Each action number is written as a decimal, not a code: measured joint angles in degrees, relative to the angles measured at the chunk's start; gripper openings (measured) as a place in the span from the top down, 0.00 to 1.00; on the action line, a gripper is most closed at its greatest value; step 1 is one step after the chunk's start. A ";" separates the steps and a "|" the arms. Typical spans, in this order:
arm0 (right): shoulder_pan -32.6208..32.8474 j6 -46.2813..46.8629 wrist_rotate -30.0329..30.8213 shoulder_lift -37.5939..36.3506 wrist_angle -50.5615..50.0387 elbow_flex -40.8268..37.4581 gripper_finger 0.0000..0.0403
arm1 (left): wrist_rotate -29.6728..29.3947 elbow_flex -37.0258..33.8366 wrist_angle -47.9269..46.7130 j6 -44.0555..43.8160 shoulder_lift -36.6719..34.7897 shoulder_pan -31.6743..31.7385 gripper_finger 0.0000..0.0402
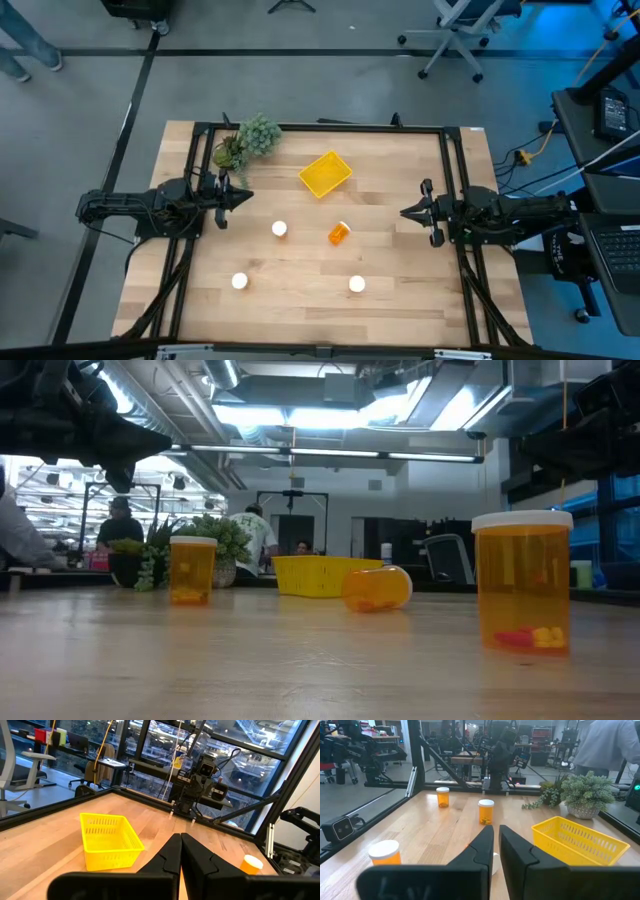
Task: Pick and place pill bottles into a basket
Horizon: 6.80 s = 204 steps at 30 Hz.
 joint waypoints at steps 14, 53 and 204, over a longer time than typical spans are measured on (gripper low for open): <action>0.01 0.00 0.00 0.02 0.00 -0.01 0.91 | 0.00 -0.02 0.00 0.00 0.00 0.02 0.99; 0.01 4.71 0.00 0.00 0.31 0.01 0.91 | -1.91 -0.01 0.09 14.89 0.00 0.02 0.99; -5.01 5.97 8.66 33.90 -3.80 25.72 0.51 | -11.12 23.74 -17.33 -3.24 55.14 -17.81 0.38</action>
